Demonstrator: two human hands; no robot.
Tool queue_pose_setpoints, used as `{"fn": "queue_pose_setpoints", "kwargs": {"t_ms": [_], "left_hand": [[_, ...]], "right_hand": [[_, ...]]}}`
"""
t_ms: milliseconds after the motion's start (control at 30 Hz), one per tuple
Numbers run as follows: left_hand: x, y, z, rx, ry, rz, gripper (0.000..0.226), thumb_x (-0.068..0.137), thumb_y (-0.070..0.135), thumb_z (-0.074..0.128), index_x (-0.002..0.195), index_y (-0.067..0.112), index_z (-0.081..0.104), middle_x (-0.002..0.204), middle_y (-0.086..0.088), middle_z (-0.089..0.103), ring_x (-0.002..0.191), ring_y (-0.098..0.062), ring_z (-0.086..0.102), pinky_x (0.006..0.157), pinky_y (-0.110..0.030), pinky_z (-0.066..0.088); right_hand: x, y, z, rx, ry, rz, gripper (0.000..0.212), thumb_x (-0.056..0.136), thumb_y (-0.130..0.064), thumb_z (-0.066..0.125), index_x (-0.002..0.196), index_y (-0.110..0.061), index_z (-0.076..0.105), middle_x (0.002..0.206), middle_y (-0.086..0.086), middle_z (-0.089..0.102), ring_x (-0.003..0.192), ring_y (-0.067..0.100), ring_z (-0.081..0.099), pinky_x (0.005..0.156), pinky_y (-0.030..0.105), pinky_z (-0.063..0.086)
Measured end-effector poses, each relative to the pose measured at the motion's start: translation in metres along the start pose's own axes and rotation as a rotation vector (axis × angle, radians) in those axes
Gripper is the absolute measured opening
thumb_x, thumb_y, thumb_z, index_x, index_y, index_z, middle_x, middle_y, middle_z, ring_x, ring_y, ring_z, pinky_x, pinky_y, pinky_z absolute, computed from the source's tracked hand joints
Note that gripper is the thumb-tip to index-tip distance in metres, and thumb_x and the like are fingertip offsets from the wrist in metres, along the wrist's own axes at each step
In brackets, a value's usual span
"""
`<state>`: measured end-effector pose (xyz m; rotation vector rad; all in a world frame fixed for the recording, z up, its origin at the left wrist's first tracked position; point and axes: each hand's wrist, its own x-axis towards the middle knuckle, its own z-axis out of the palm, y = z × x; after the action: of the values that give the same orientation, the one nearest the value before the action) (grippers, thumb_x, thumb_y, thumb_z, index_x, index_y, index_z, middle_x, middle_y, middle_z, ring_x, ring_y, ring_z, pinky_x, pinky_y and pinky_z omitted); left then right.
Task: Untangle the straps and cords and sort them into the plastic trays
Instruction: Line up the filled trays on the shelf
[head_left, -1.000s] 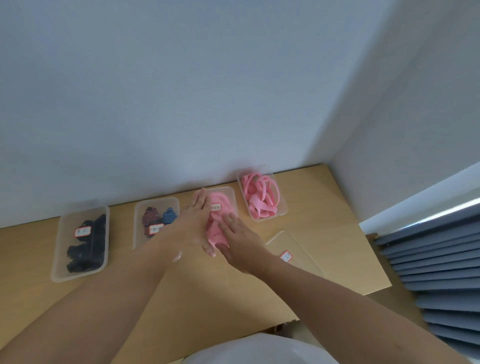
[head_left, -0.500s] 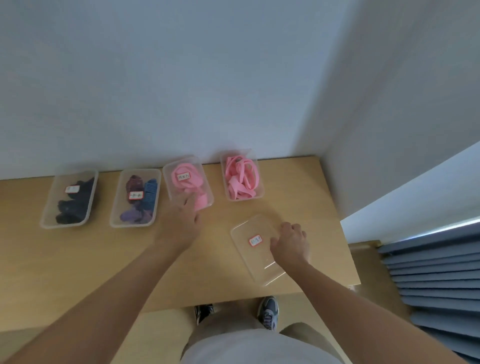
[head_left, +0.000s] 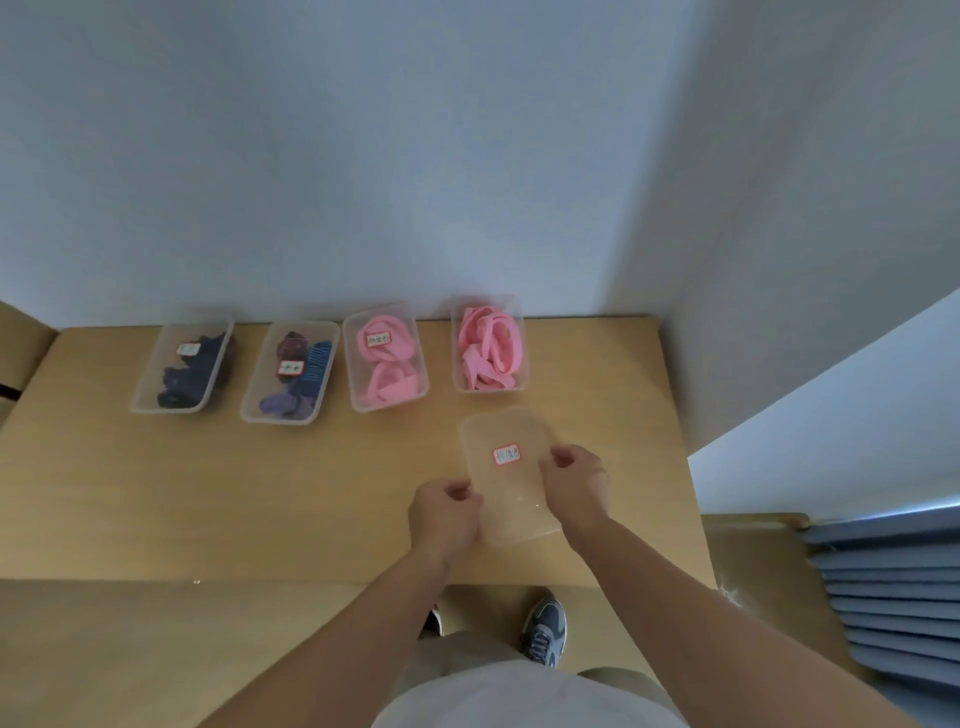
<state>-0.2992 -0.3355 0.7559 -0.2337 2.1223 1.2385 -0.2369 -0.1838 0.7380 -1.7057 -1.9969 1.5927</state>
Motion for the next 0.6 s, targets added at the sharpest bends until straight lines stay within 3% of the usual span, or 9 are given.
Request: {"fn": "queue_pose_setpoints", "kwargs": {"t_ms": [67,267,333,400,433,533,600], "left_hand": [[-0.006,0.014,-0.002,-0.045,0.068,0.051,0.015,0.087,0.007,0.072,0.098,0.018,0.074,0.088,0.001,0.072,0.068,-0.021,0.068,0.075,-0.05,0.063],[0.021,0.081,-0.014,-0.06,0.123,0.25,0.016,0.093,0.009,0.068,0.108,0.015,0.073,0.085,0.005,0.071,0.066,-0.02,0.066,0.077,-0.05,0.062],[0.039,0.107,-0.017,-0.02,0.101,0.284,0.024,0.093,0.008,0.068,0.116,0.013,0.071,0.086,0.011,0.068,0.076,-0.022,0.07,0.081,-0.049,0.062],[0.059,0.126,-0.019,0.037,0.07,0.313,0.024,0.09,0.008,0.067,0.111,0.019,0.073,0.085,0.013,0.067,0.09,-0.028,0.073,0.085,-0.05,0.061],[0.069,0.132,-0.019,0.051,0.062,0.316,0.026,0.088,0.008,0.067,0.11,0.021,0.073,0.086,0.012,0.067,0.093,-0.029,0.072,0.086,-0.05,0.061],[0.096,0.144,-0.019,0.077,0.048,0.295,0.048,0.087,0.011,0.066,0.134,0.015,0.064,0.094,0.005,0.067,0.094,-0.022,0.071,0.09,-0.043,0.06],[0.107,0.15,-0.017,0.101,0.022,0.296,0.053,0.09,0.011,0.063,0.143,0.019,0.058,0.089,0.003,0.066,0.082,-0.019,0.068,0.079,-0.033,0.058]], "right_hand": [[-0.002,-0.008,-0.005,0.103,0.016,-0.068,0.019,0.095,-0.022,0.063,0.112,-0.018,0.072,0.09,-0.011,0.069,0.079,0.007,0.063,0.068,0.027,0.051],[0.012,-0.069,-0.005,0.125,0.112,-0.317,0.039,0.096,-0.023,0.06,0.135,-0.027,0.062,0.093,-0.009,0.069,0.082,0.015,0.066,0.082,0.036,0.056],[0.028,-0.094,0.001,0.09,0.104,-0.36,0.042,0.096,-0.022,0.058,0.139,-0.025,0.06,0.102,-0.003,0.07,0.09,0.017,0.066,0.089,0.036,0.054],[0.047,-0.113,0.009,0.021,0.086,-0.376,0.046,0.096,-0.028,0.061,0.141,-0.022,0.057,0.106,0.0,0.068,0.097,0.019,0.065,0.093,0.036,0.052],[0.056,-0.118,0.013,-0.009,0.076,-0.376,0.049,0.095,-0.032,0.063,0.142,-0.022,0.056,0.106,0.0,0.068,0.099,0.019,0.064,0.092,0.034,0.05],[0.076,-0.124,0.023,-0.077,0.065,-0.356,0.055,0.093,-0.042,0.064,0.143,-0.023,0.054,0.108,0.002,0.066,0.099,0.019,0.063,0.081,0.025,0.042],[0.085,-0.125,0.029,-0.113,0.069,-0.329,0.058,0.092,-0.047,0.064,0.145,-0.025,0.054,0.11,0.005,0.063,0.098,0.021,0.062,0.08,0.027,0.043]]}}
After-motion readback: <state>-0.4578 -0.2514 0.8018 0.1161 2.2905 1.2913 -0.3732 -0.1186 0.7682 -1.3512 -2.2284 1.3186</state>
